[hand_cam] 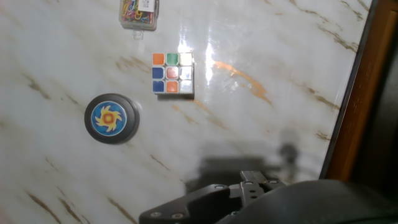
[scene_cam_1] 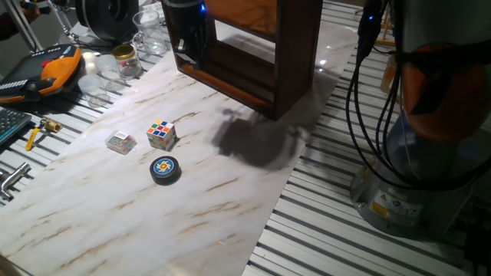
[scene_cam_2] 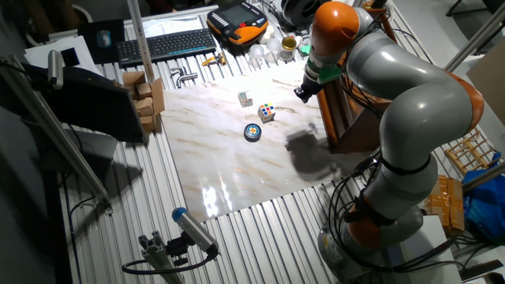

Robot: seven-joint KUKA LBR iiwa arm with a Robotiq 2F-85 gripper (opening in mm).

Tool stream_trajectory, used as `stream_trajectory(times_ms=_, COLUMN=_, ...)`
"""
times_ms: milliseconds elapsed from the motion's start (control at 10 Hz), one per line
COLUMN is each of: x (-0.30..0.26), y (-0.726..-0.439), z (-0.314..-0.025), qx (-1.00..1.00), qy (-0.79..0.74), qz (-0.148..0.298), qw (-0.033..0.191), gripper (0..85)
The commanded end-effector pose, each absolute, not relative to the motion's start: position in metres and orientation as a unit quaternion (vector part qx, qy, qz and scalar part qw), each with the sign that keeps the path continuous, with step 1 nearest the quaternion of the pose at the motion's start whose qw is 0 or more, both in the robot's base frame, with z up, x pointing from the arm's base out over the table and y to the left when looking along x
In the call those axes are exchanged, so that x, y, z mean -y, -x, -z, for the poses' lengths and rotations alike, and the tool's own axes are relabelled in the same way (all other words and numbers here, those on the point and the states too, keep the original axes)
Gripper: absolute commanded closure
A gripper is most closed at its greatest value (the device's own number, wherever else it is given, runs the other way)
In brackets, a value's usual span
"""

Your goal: Put the object on the shelf

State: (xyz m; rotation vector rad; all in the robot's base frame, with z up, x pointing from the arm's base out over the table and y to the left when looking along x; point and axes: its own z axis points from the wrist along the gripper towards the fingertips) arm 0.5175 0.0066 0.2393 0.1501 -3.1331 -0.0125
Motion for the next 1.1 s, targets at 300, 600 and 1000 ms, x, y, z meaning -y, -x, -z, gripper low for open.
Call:
stream_trajectory(times_ms=300, x=-0.013, y=-0.514, z=-0.233, qx=0.999, qy=-0.042, qz=0.003, qw=-0.002, gripper=85.0)
stream_trajectory(times_ms=600, x=-0.025, y=-0.507, z=-0.217, qx=0.999, qy=-0.030, qz=0.004, qw=-0.011, gripper=85.0)
stream_trajectory(times_ms=1000, x=-0.043, y=-0.496, z=-0.202, qx=1.000, qy=-0.012, qz=0.009, qw=-0.016, gripper=85.0)
